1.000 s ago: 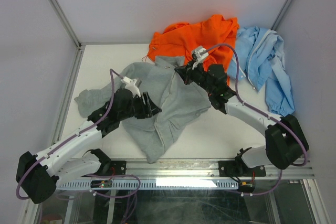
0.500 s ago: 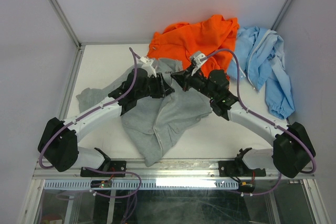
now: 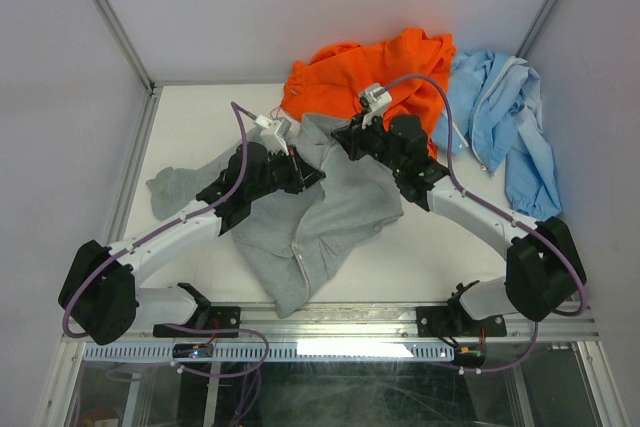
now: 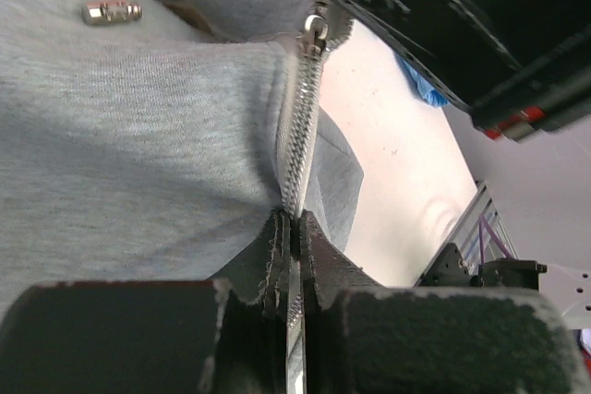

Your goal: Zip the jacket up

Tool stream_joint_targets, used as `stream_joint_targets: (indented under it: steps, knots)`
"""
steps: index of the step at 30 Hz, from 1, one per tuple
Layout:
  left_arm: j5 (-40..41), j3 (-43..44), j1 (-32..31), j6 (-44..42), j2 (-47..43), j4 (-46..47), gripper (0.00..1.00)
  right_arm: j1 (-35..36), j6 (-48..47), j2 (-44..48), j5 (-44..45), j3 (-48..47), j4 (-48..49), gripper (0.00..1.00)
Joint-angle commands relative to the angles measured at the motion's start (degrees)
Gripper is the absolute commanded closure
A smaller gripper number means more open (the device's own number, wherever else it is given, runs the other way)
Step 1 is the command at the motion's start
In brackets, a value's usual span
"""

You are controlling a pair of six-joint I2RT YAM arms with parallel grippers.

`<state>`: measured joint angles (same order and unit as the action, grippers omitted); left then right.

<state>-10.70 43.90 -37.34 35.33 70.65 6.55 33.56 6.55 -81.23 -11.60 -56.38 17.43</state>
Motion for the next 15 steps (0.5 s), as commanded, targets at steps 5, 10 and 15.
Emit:
stream_joint_targets:
  steps: [5, 10, 15]
  knots:
    - [-3.6, -4.6, -1.4, -0.9, -2.2, -12.2, 1.0, -7.3, 1.0, -0.1, 0.4, -9.5, 10.6, 1.0]
    - [-3.1, -2.1, -1.4, 0.4, 0.2, -9.8, 1.0, -4.2, 3.8, 2.0, -13.1, -6.0, 7.8, 1.0]
    - [-3.5, 0.2, -1.4, 0.2, 0.9, -6.0, 1.0, 4.7, 2.7, 4.3, -9.3, 3.7, 6.9, 1.0]
